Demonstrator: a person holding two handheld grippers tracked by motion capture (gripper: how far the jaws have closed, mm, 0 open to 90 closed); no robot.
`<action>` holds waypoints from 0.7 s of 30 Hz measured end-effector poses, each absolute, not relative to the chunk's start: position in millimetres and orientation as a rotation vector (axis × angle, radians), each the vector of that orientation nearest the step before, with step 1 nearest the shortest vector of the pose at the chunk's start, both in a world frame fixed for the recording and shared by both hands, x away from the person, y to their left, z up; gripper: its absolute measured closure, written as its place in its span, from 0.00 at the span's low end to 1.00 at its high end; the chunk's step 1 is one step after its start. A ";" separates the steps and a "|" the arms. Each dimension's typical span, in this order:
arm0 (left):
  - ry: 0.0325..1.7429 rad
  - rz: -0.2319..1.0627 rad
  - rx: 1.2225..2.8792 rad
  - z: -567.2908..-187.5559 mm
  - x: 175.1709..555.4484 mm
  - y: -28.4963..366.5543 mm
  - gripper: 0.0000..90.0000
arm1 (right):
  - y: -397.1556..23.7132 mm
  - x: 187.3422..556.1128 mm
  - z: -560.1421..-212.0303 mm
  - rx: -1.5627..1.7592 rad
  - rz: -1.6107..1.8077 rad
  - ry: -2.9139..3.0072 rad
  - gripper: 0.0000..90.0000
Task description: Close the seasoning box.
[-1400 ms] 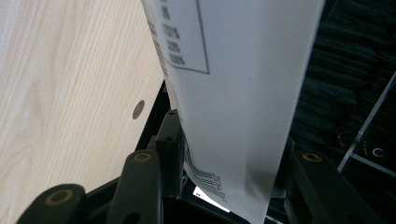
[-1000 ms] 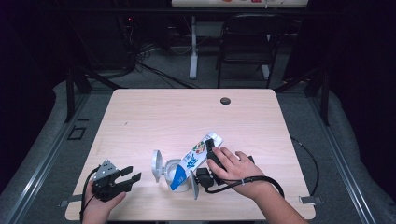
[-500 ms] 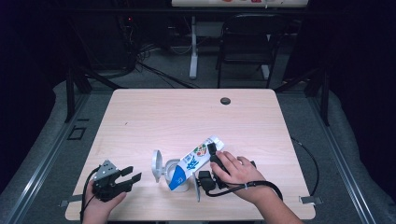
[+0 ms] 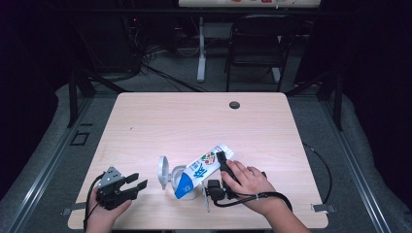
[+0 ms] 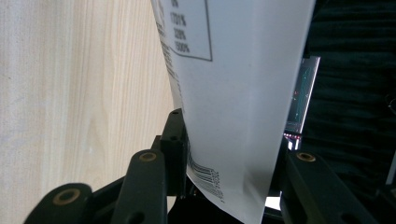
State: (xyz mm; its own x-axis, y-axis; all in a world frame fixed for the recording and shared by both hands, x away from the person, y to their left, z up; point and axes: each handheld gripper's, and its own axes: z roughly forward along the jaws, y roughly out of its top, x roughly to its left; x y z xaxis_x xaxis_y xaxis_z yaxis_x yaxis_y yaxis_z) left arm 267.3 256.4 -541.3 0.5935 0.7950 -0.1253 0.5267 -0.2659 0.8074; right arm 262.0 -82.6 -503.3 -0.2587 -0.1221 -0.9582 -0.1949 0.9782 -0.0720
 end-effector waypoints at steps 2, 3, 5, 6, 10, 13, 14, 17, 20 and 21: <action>1.053 0.386 1.947 -541.1 267.3 256.6 0.59 | -82.7 261.3 -503.9 -0.221 0.064 1.838 0.70; 1.053 0.387 1.947 -541.2 267.3 256.6 0.59 | -82.9 260.6 -504.4 -0.216 0.062 1.838 0.70; 1.054 0.387 1.946 -541.2 267.2 256.6 0.59 | -84.4 261.3 -507.1 -0.213 0.101 1.838 0.70; 1.054 0.387 1.945 -541.4 267.2 256.6 0.59 | -84.9 260.7 -507.4 -0.202 0.101 1.842 0.70; 1.056 0.385 1.957 -540.9 267.1 256.6 0.59 | -86.0 260.9 -508.5 -0.175 0.132 1.853 0.70; 1.053 0.386 1.947 -541.7 267.2 256.1 0.59 | -86.6 260.3 -509.5 -0.150 0.145 1.866 0.71; 1.056 0.386 1.956 -541.4 267.1 256.3 0.59 | -87.1 260.6 -511.2 -0.138 0.162 1.870 0.71; 1.055 0.384 1.952 -542.2 267.3 255.8 0.59 | -87.8 259.8 -511.6 -0.131 0.158 1.873 0.72; 1.055 0.383 1.953 -542.6 267.4 255.6 0.59 | -88.7 260.1 -515.2 -0.111 0.198 1.877 0.72; 1.055 0.383 1.953 -542.8 267.5 255.4 0.59 | -88.6 258.9 -515.6 -0.095 0.192 1.885 0.72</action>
